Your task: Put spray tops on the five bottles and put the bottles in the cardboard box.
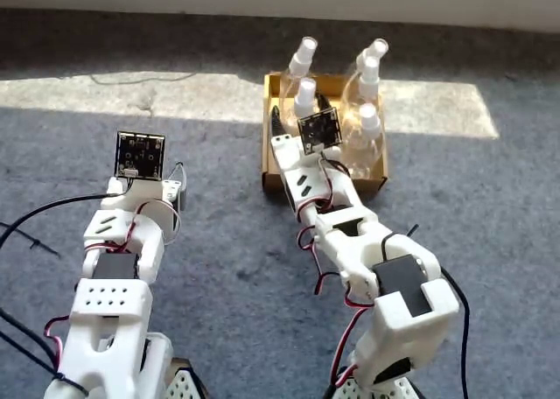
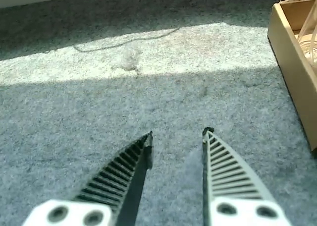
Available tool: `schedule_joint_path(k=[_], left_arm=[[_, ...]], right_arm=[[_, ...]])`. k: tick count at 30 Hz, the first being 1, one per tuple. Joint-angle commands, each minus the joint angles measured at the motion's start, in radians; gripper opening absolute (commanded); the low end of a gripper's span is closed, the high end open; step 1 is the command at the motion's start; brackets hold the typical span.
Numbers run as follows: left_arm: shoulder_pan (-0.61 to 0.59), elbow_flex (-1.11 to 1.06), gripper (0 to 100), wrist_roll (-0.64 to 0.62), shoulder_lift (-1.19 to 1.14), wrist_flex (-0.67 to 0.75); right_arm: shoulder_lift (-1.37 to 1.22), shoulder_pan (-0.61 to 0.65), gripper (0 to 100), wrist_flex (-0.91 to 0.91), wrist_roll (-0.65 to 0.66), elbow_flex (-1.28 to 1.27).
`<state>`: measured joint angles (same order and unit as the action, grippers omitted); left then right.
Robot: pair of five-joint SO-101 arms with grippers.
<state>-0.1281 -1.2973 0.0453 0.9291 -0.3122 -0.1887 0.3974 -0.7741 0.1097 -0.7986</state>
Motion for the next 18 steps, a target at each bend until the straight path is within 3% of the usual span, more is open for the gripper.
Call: schedule_joint_path(k=[1, 14, 18], left_arm=[[0.013, 0.007, 16, 0.002, 0.005, 0.021], [0.013, 0.007, 16, 0.002, 0.005, 0.021], [0.013, 0.007, 16, 0.002, 0.005, 0.021]], right_arm=[[0.022, 0.01, 24.9, -0.022, 0.011, 0.039], [0.085, 0.01, 24.9, -0.016, 0.011, 0.041], [0.182, 0.01, 24.9, 0.087, 0.009, 0.048]])
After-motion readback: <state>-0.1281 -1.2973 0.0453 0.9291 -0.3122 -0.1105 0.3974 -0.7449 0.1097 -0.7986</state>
